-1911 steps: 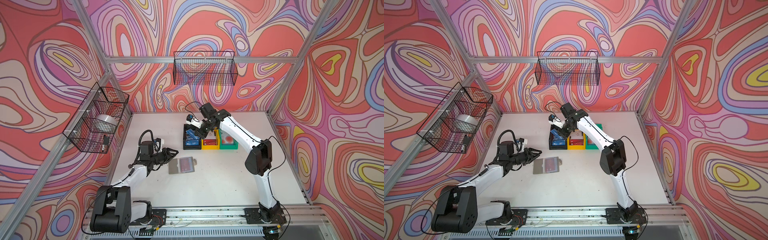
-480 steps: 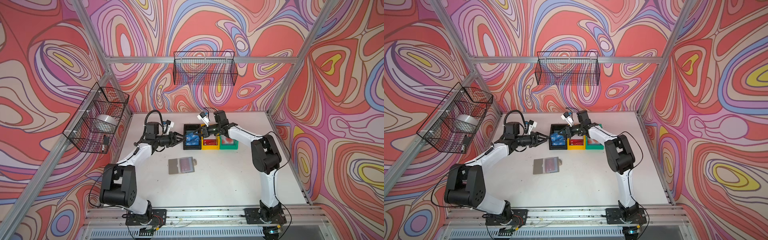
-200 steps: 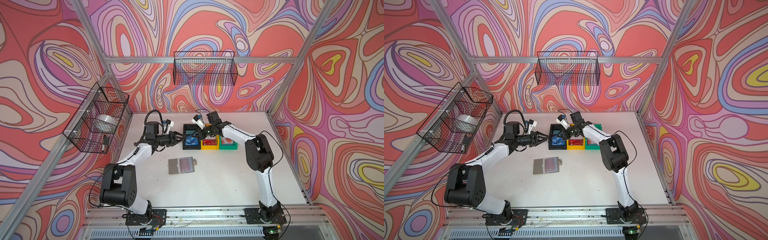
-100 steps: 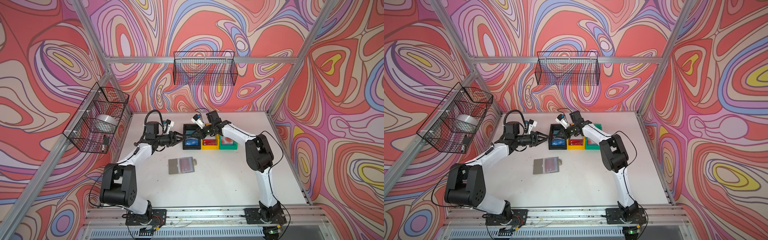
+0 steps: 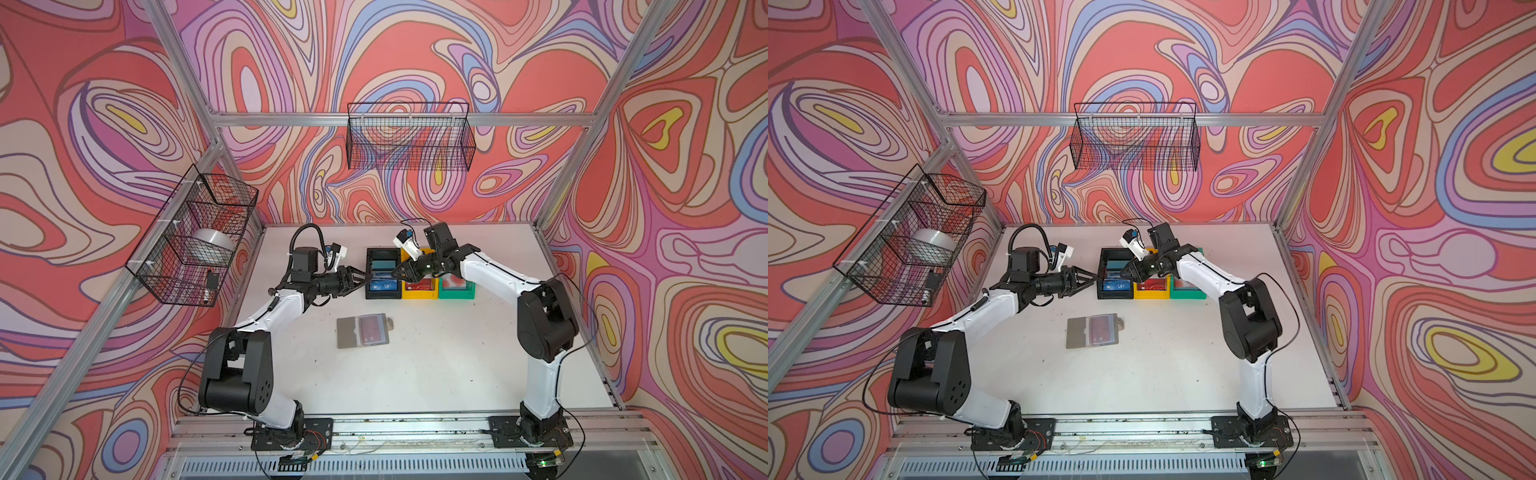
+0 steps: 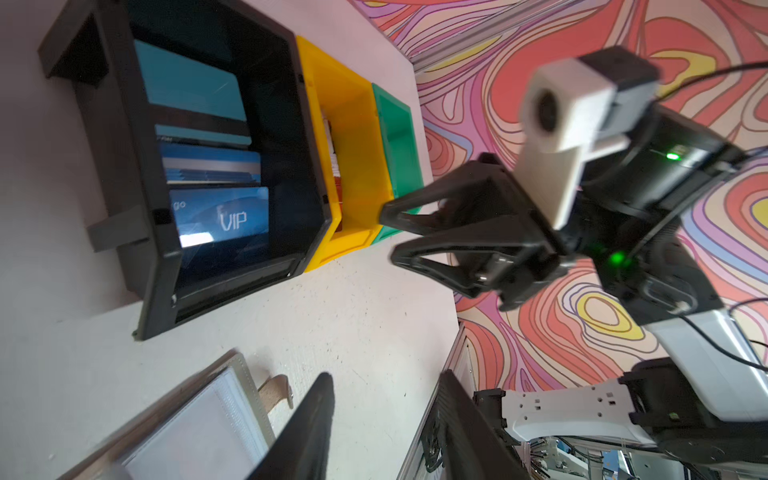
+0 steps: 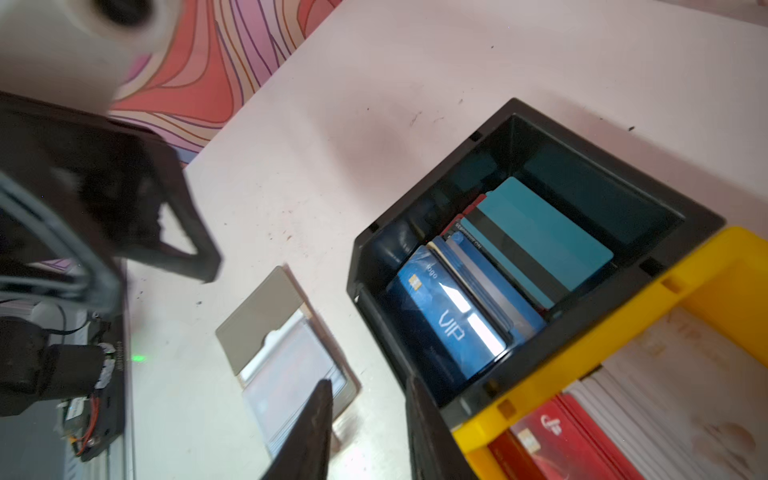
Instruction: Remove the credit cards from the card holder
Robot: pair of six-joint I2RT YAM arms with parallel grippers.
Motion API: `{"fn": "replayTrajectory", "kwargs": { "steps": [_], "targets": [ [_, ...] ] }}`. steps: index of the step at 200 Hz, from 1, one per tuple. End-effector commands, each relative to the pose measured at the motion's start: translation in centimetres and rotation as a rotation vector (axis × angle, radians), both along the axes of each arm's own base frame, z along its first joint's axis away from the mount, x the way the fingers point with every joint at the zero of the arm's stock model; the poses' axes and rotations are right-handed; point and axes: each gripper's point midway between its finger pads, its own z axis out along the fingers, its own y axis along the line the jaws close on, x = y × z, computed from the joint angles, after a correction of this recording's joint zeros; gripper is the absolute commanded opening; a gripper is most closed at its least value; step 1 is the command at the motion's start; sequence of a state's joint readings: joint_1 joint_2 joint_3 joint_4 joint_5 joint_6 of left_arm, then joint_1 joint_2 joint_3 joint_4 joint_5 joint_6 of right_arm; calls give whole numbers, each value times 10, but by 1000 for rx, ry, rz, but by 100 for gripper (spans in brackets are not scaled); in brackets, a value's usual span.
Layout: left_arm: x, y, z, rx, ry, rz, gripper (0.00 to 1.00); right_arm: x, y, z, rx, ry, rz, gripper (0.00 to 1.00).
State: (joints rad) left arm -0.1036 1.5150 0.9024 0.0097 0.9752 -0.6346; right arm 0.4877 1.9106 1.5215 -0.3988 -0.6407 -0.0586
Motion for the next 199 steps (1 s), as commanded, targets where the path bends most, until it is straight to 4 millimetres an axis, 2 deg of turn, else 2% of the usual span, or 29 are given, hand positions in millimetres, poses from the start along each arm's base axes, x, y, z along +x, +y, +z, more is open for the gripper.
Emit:
{"fn": "replayTrajectory", "kwargs": {
  "steps": [1,34,61,117,143,168,199],
  "targets": [
    [-14,14,-30,72,108,92,39,-37,6,10,66,70,14,33],
    [-41,21,-71,65,213,167,35,-95,33,-20,28,160,97,31],
    [-57,32,-90,138,268,222,29,-122,54,-51,-43,202,125,26],
    [-71,53,-93,296,301,274,25,-114,57,-100,-154,257,87,20],
    [-80,62,-105,345,352,302,25,-111,57,-123,-203,291,85,17],
    [-87,74,-122,429,411,336,21,-108,56,-132,-227,294,82,15],
    [-89,70,-132,410,431,317,19,-104,53,-137,-262,289,73,14]
  ]
}}
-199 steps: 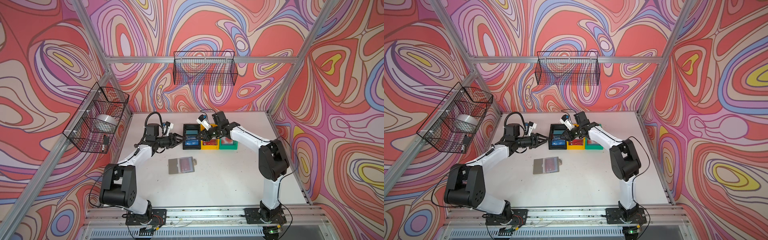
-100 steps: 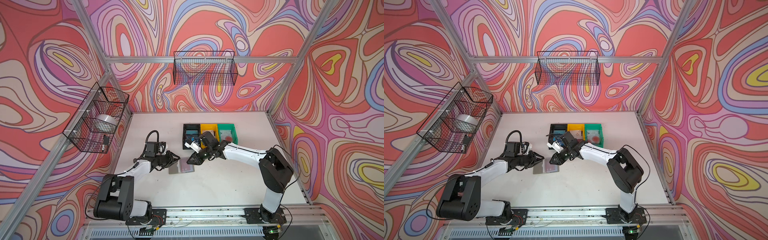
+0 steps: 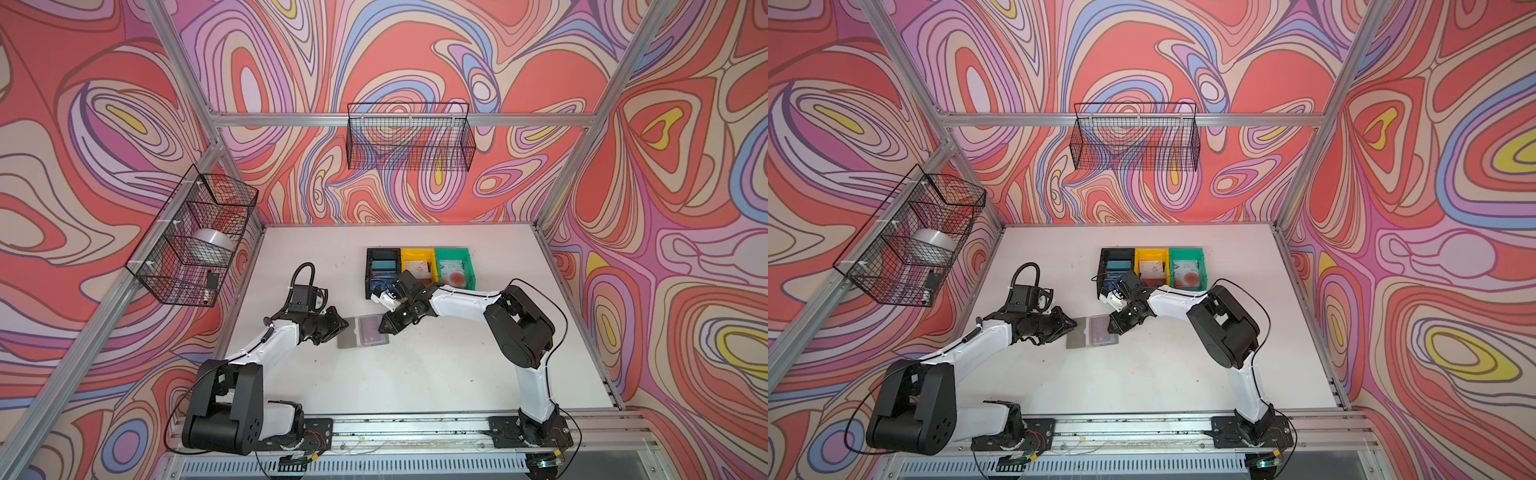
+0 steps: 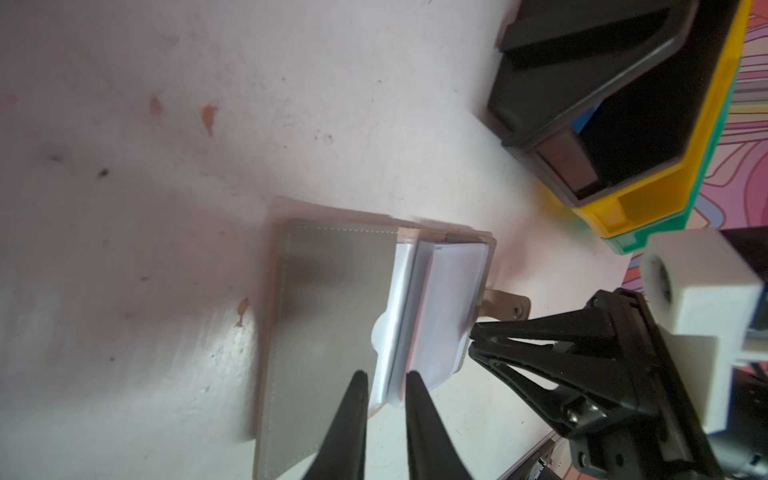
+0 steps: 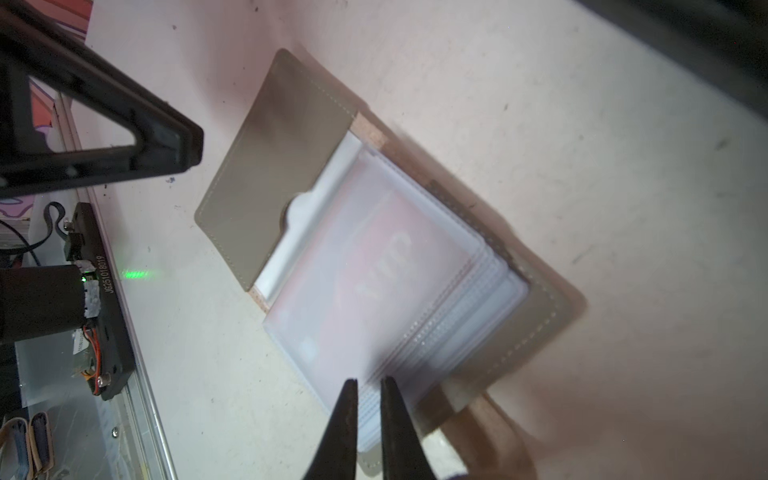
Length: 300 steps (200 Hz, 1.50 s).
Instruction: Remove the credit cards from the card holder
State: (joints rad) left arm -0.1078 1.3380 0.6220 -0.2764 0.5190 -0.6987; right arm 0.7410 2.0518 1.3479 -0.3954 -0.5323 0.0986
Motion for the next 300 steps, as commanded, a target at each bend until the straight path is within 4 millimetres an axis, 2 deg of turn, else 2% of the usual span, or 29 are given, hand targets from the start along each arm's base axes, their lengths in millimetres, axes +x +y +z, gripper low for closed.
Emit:
{"fn": "replayTrajectory", "kwargs": {
  "steps": [1,92,129,134,203,244,272,285,300],
  "targets": [
    [-9,3,-14,33,50,-6,18,8,1,1,-23,-30,1,14],
    [-19,3,-40,47,114,-35,16,8,7,-15,-24,12,9,13],
    [-23,1,-48,39,147,-53,14,8,10,-13,-9,21,10,14],
    [-17,0,-47,32,121,-52,14,9,11,-12,-6,22,11,13],
    [-14,-6,-51,4,129,-75,12,9,17,-17,0,47,11,13],
    [-11,-11,-37,-28,100,-85,12,9,18,-18,3,55,17,14],
    [-10,-7,-9,-3,59,-84,12,8,15,-22,-13,56,18,13],
    [-8,-3,8,20,23,-77,18,6,14,-25,-20,60,17,13],
    [-7,-1,26,29,-19,-74,31,6,12,-27,-24,63,15,14]
  ]
}}
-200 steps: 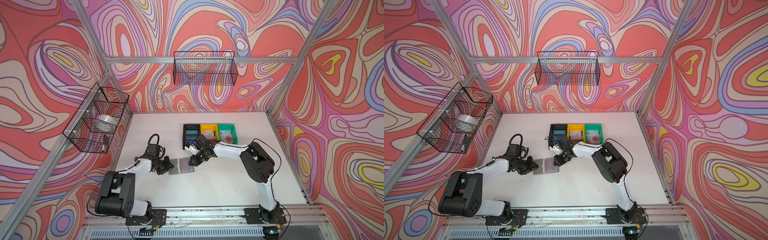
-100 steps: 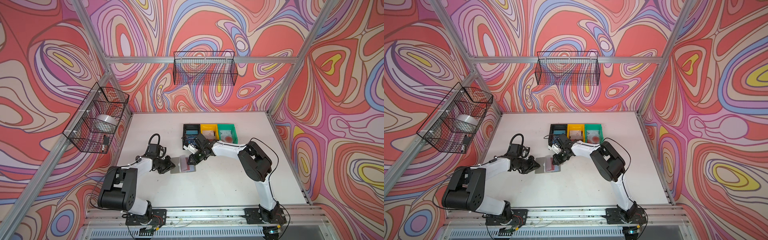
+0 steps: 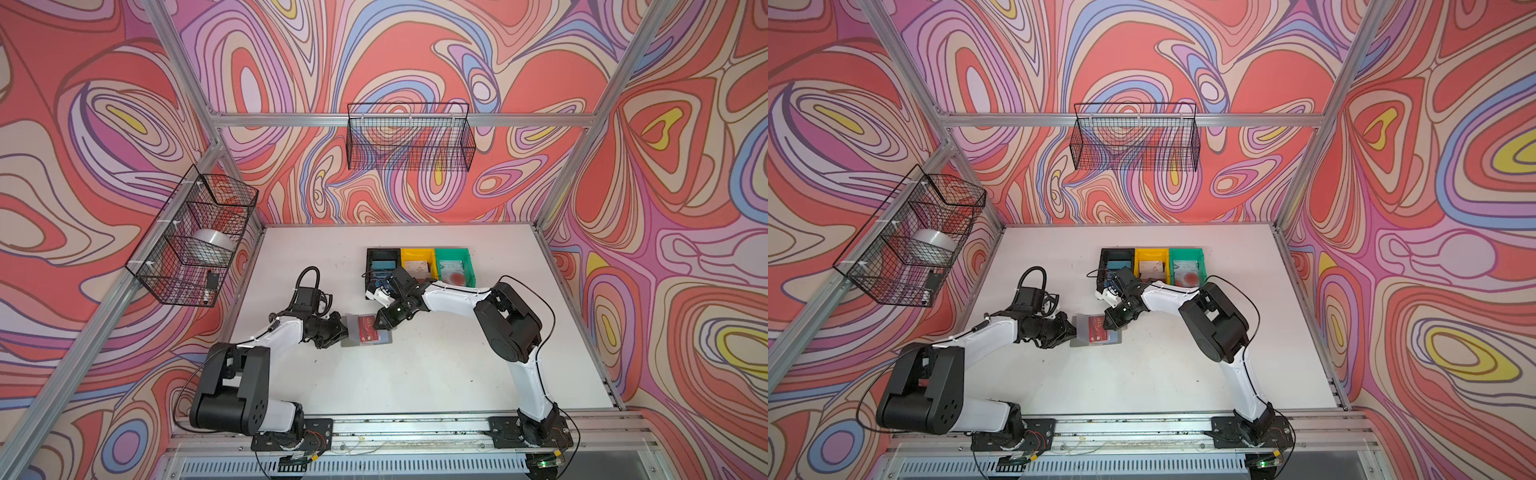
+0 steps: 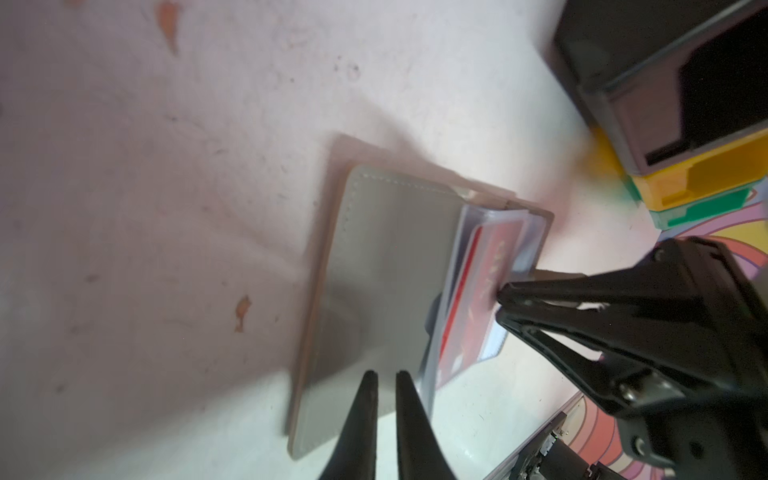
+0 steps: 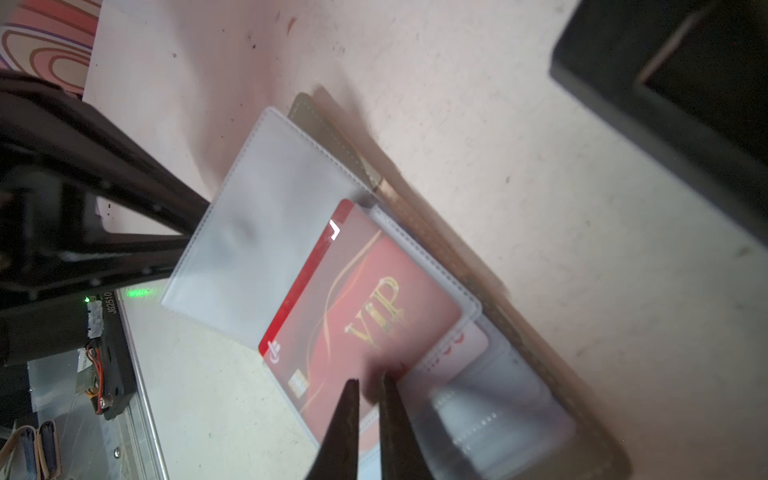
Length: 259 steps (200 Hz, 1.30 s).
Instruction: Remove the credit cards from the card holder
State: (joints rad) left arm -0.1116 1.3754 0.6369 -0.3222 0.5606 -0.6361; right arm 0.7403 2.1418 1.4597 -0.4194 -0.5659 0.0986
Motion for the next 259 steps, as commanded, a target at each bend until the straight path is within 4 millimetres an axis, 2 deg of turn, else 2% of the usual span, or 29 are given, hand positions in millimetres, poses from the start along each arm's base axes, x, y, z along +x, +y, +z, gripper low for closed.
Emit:
{"fn": "replayTrajectory", "kwargs": {
  "steps": [1,17,40,53,110,134,174,206,259],
  "targets": [
    [3,5,34,35,-64,-3,32,-7,-5,-22,-44,40,2,13],
    [5,-2,46,-12,-118,-18,38,-8,-6,-23,-45,43,-2,13],
    [14,-21,52,-154,-175,-33,39,-8,-6,-22,-42,41,-2,13],
    [15,-26,45,-192,-160,-28,37,-8,-6,-22,-44,43,-2,13],
    [19,-33,8,-165,-76,-28,32,-9,-8,-23,-49,43,-5,14],
    [19,-33,2,-161,-61,-30,28,-9,-8,-22,-48,43,-9,14],
    [18,-30,-9,-133,-48,-25,28,-11,-9,-24,-51,49,-7,14],
    [21,-35,-21,-169,-29,-24,27,-11,-9,-24,-53,51,-7,13],
    [24,-36,-26,-171,-26,-32,25,-12,-11,-25,-60,53,-6,13]
  ]
}}
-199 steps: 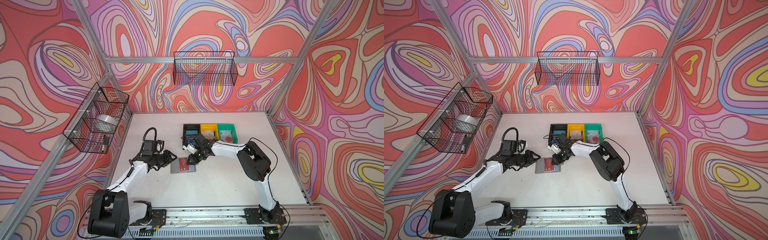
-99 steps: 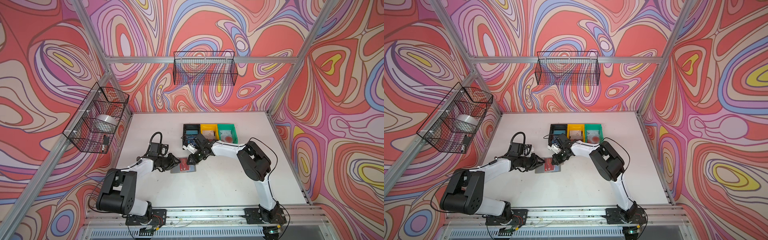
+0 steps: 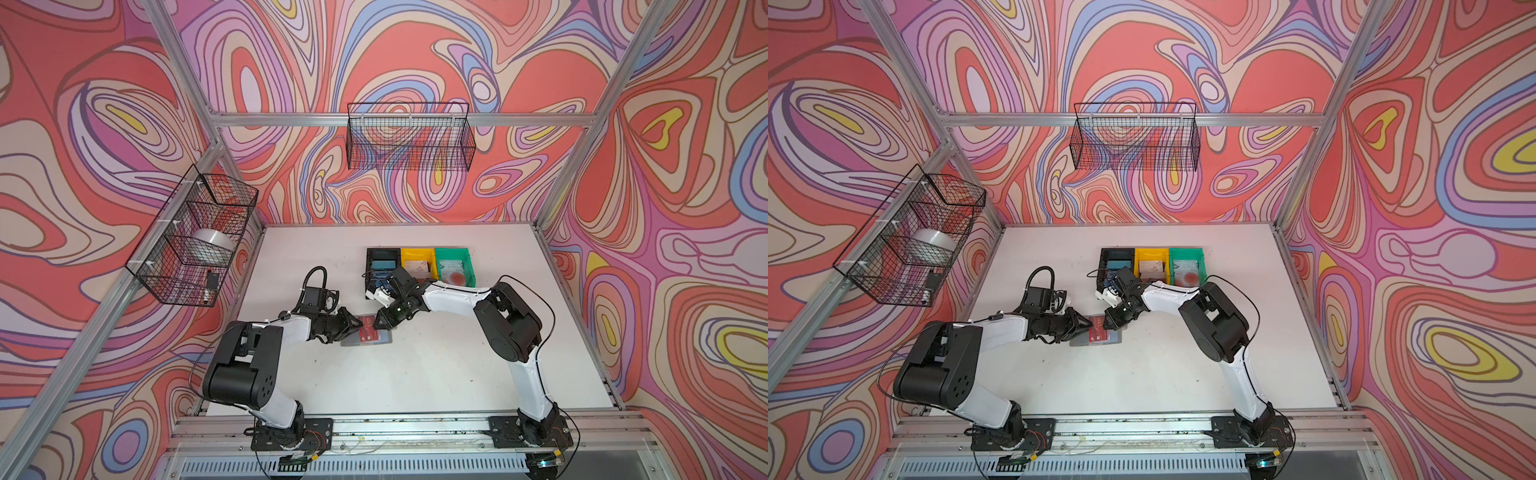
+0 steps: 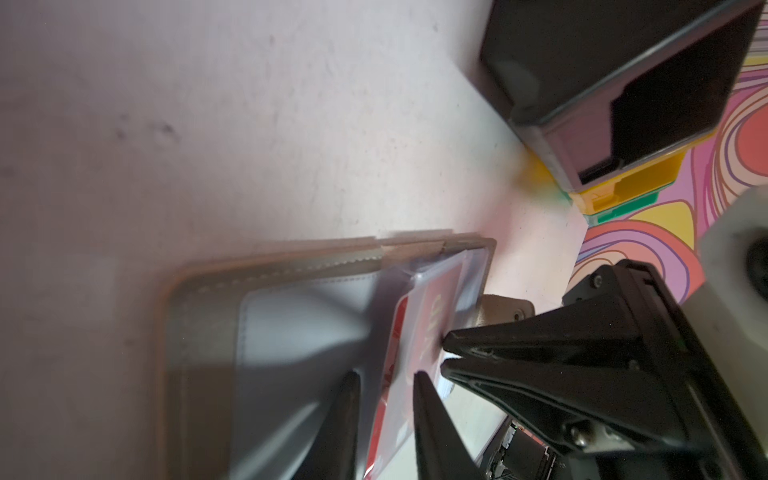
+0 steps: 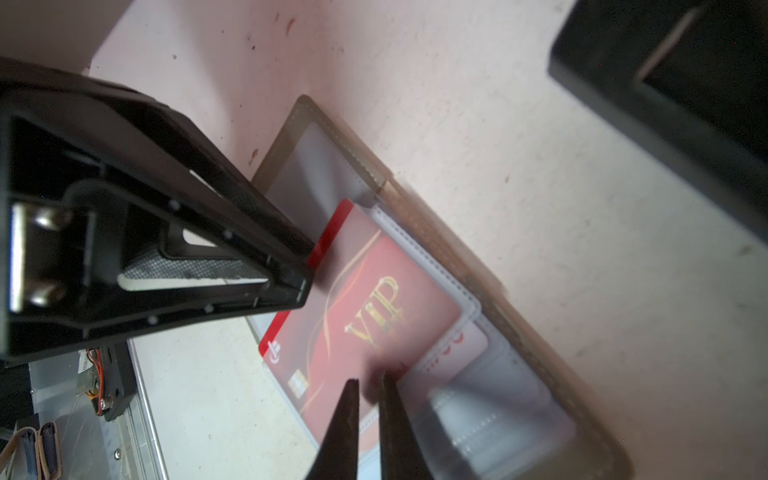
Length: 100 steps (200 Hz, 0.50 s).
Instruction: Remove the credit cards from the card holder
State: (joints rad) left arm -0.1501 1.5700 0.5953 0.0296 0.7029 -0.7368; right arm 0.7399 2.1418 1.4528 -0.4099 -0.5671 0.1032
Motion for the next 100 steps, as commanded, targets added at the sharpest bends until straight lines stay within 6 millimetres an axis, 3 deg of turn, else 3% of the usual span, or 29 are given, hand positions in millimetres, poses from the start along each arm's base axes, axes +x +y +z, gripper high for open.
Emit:
{"fn": "replayTrajectory", "kwargs": {
  "steps": [1,22,59,100],
  "targets": [
    [0,-1,-6,0,10,-3,26,-12,-11,-24,-62,51,-2,13],
    [-1,-1,-10,2,20,-6,23,-13,-11,-25,-64,54,-1,14],
    [-3,-2,-11,-6,21,-10,11,-13,-11,-25,-64,58,-2,13],
    [-6,1,-8,18,19,-20,9,-13,-10,-25,-63,63,3,14]
  ]
}}
